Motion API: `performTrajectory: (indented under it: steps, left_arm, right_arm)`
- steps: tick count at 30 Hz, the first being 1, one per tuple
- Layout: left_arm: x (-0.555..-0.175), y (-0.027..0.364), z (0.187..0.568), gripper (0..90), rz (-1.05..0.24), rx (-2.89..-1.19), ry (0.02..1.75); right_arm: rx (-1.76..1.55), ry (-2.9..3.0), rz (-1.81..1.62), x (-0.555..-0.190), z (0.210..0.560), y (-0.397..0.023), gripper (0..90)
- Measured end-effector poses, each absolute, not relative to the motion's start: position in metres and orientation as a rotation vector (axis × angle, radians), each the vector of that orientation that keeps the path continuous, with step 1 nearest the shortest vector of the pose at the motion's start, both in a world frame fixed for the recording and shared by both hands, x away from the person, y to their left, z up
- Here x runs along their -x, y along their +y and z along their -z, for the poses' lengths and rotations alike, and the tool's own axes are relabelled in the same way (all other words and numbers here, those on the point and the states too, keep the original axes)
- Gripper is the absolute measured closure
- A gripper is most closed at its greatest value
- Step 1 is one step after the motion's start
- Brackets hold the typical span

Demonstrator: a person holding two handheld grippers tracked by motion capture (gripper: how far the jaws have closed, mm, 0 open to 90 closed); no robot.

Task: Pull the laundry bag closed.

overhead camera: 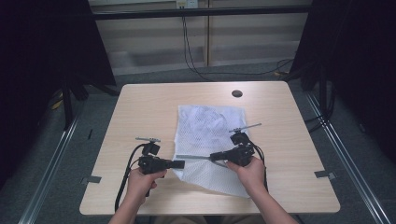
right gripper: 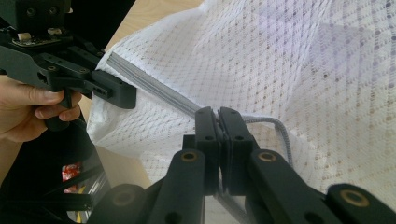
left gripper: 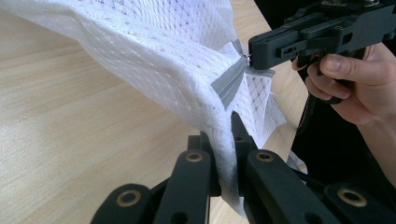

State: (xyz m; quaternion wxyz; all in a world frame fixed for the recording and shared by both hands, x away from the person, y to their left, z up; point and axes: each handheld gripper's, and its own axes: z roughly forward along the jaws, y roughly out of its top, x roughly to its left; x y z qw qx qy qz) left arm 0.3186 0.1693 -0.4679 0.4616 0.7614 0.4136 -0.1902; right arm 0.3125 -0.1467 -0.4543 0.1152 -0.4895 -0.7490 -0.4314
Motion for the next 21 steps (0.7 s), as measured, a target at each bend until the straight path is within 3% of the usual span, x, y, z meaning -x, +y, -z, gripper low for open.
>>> performTrajectory:
  steps: [21]
  left_arm:
    - [-0.3180,0.1707,0.4674,89.8,0.484,-1.871,1.028]
  right_arm:
    - [1.439,-2.190,1.262,-0.3105,0.4554,-0.1536,87.1]
